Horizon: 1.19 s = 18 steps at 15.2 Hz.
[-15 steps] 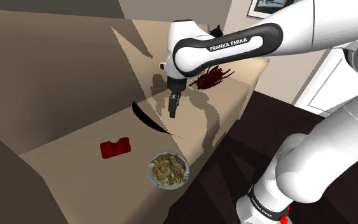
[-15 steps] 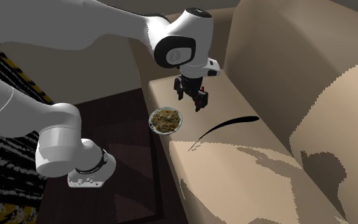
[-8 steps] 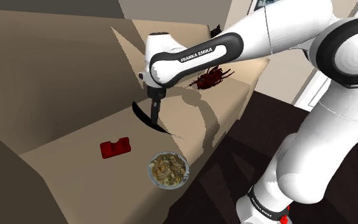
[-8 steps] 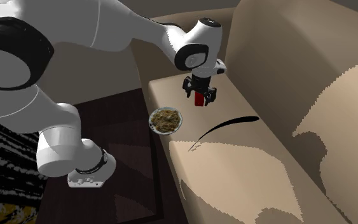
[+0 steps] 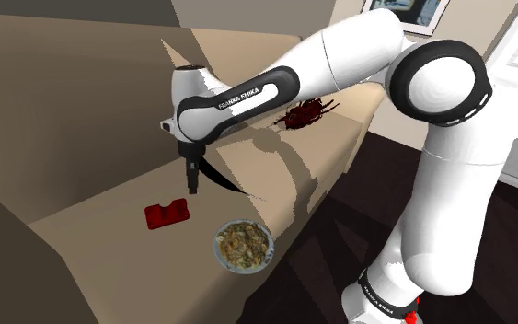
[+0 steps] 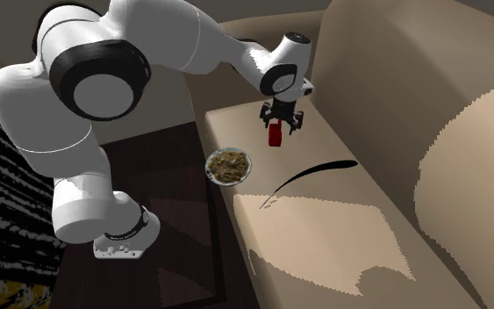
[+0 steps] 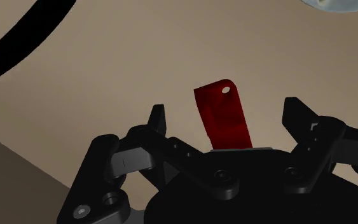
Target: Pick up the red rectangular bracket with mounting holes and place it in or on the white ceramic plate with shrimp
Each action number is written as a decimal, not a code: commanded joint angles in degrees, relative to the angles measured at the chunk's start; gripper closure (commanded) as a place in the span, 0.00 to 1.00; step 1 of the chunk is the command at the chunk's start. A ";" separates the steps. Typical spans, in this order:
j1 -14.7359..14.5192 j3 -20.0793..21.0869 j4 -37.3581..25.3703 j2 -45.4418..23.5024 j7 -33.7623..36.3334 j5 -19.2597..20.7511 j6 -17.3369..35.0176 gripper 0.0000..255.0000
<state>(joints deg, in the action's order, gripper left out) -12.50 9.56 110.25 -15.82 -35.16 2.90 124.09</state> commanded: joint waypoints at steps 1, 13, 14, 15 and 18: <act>-0.96 0.93 -2.46 -2.96 -1.26 0.33 0.54 0.00; -3.13 1.96 -7.31 -12.79 -3.35 2.16 5.52 0.00; -3.13 1.95 -7.32 -12.80 -3.35 2.16 5.52 0.00; -3.13 1.95 -7.32 -12.80 -3.35 2.16 5.52 0.00; -3.13 1.95 -7.32 -12.80 -3.35 2.16 5.52 0.00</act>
<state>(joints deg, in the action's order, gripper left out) -15.64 11.52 102.91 -28.61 -38.51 5.06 129.58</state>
